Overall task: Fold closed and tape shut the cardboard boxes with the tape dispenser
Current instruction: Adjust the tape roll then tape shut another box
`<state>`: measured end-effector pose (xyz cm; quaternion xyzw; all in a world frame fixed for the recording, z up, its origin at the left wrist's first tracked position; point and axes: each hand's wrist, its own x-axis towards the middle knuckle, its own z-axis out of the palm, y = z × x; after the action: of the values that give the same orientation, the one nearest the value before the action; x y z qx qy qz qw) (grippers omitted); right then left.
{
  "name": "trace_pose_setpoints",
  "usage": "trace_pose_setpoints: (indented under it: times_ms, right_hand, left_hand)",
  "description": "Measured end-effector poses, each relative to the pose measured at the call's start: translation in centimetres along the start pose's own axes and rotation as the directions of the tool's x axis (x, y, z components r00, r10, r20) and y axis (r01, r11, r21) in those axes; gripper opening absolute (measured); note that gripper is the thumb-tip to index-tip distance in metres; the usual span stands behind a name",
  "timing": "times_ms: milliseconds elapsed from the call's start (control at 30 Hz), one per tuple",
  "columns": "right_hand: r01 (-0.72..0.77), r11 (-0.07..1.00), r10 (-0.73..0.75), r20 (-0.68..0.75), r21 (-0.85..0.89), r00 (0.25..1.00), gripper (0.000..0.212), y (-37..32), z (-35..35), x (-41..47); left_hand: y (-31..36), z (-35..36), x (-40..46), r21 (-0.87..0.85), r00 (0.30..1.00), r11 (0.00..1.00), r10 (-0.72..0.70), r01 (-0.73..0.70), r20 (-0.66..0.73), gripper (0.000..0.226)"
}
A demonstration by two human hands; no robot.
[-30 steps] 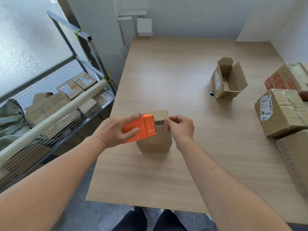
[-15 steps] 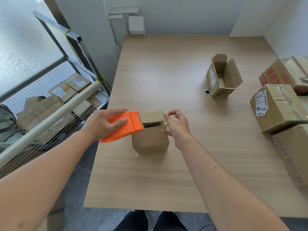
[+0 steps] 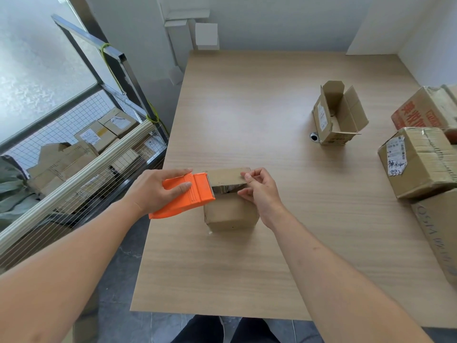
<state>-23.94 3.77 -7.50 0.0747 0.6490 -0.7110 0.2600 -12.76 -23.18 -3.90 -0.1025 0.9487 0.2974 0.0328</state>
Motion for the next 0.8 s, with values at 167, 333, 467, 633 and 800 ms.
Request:
trace_pose_setpoints:
  times_ms: [167, 333, 467, 633, 800]
  right_hand:
    - [0.016, 0.995, -0.022, -0.061, -0.102, 0.998, 0.015, 1.8, 0.0, 0.2]
    - [-0.020, 0.982, -0.003, -0.118, -0.187, 0.993, 0.012, 2.2, 0.1, 0.4]
    - [-0.033, 0.982, -0.003, -0.189, -0.184, 0.982, 0.011, 1.8, -0.5, 0.5]
    - [-0.113, 0.994, 0.111, -0.295, 0.010, 0.949, 0.013, 2.9, -0.7, 0.3]
    - [-0.165, 0.969, 0.219, -0.333, 0.183, 0.917, 0.010, 3.1, -0.7, 0.9]
  left_hand:
    - [0.1, 0.3, 0.2, -0.029, 1.000, 1.000, 0.010, -0.009, 0.015, 0.058]
    - [0.5, 0.7, 1.1, 0.023, 1.000, 1.000, -0.002, 0.002, 0.029, 0.057]
    - [0.9, 1.1, 2.4, 0.149, 0.995, 0.987, -0.067, 0.054, 0.079, 0.053]
    - [1.2, 1.6, 3.7, 0.179, 0.979, 0.978, -0.135, 0.107, 0.153, 0.058]
    - [1.7, 2.1, 4.2, 0.154, 0.975, 0.984, -0.122, 0.093, 0.188, 0.061]
